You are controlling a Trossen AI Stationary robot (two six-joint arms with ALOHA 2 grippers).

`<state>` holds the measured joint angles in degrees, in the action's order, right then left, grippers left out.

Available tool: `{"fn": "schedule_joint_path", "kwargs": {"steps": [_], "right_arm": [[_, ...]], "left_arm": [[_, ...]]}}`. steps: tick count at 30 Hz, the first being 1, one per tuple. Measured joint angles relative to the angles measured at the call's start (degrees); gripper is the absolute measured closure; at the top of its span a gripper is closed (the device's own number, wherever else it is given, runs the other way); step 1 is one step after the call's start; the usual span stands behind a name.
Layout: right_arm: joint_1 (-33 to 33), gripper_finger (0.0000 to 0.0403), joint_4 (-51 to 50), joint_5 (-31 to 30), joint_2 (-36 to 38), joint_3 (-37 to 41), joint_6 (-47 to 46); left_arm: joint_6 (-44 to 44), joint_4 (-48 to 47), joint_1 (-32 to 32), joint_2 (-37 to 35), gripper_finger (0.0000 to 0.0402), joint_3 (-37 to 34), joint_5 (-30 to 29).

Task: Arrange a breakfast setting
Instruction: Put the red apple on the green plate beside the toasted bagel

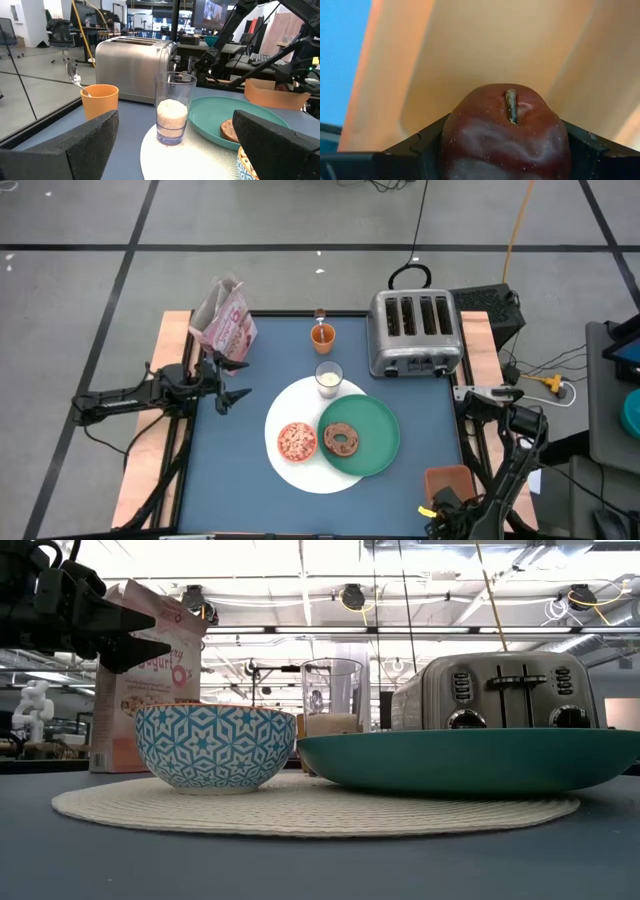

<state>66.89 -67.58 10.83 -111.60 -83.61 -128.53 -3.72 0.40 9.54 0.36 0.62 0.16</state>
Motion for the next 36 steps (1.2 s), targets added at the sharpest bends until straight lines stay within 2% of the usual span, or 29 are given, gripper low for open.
{"fn": "schedule_joint_path", "kwargs": {"steps": [10, 17, 24, 29, 36], "right_arm": [[-0.1, 0.0139, -3.1, -1.3, 3.3, -0.1, -0.2], [-0.1, 0.0139, -4.9, -6.2, 5.7, -0.1, -1.3], [-0.6, 0.0136, -10.1, -8.2, 9.5, -0.2, -1.2], [-0.8, 0.0139, -12.6, -13.3, 13.2, -0.2, -1.3], [-2.3, 0.0136, -14.4, -24.3, 17.7, -0.2, -0.7]], "left_arm": [[0.0, 0.0, 0.0, 0.0, 0.0009, 0.0, 0.0], [0.0, 0.0, 0.0, 0.0, 0.0009, 0.0, 0.0], [0.0, 0.0, 0.0, 0.0, 0.0009, 0.0, 0.0], [0.0, 0.0, 0.0, 0.0, 0.0009, 0.0, 0.0], [0.0, 0.0, 0.0, 0.0, 0.0009, 0.0, 0.0]]}}
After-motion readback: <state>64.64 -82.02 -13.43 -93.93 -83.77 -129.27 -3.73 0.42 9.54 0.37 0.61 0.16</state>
